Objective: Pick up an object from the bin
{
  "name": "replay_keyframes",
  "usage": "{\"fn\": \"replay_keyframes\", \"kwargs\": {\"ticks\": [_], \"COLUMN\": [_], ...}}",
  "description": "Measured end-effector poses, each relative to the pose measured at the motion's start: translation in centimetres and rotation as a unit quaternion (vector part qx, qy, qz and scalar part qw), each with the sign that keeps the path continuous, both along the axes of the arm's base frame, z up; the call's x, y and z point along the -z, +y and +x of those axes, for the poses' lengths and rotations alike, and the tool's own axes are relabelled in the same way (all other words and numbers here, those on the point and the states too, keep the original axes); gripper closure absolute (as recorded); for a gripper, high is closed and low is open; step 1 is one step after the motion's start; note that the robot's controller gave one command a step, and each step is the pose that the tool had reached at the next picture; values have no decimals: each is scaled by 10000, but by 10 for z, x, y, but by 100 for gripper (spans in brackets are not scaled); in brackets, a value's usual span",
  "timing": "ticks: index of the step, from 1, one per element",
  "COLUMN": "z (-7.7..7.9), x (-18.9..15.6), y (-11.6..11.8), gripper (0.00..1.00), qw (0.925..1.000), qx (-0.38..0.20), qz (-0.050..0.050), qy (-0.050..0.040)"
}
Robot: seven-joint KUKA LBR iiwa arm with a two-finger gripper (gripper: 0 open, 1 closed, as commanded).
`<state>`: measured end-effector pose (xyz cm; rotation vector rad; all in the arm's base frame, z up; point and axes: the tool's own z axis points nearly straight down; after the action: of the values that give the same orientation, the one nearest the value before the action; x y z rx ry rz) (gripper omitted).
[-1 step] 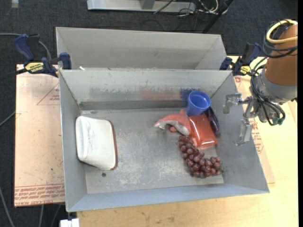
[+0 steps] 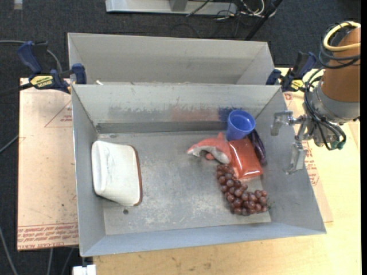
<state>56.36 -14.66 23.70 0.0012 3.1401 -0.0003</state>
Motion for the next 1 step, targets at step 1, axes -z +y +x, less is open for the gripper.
{"fn": "replay_keyframes", "kwargs": {"ticks": [1], "z": [-11], "x": [34], "y": [3], "gripper": [0], "qw": [9992], "qx": [-387], "qz": [-4], "qy": [-19]}}
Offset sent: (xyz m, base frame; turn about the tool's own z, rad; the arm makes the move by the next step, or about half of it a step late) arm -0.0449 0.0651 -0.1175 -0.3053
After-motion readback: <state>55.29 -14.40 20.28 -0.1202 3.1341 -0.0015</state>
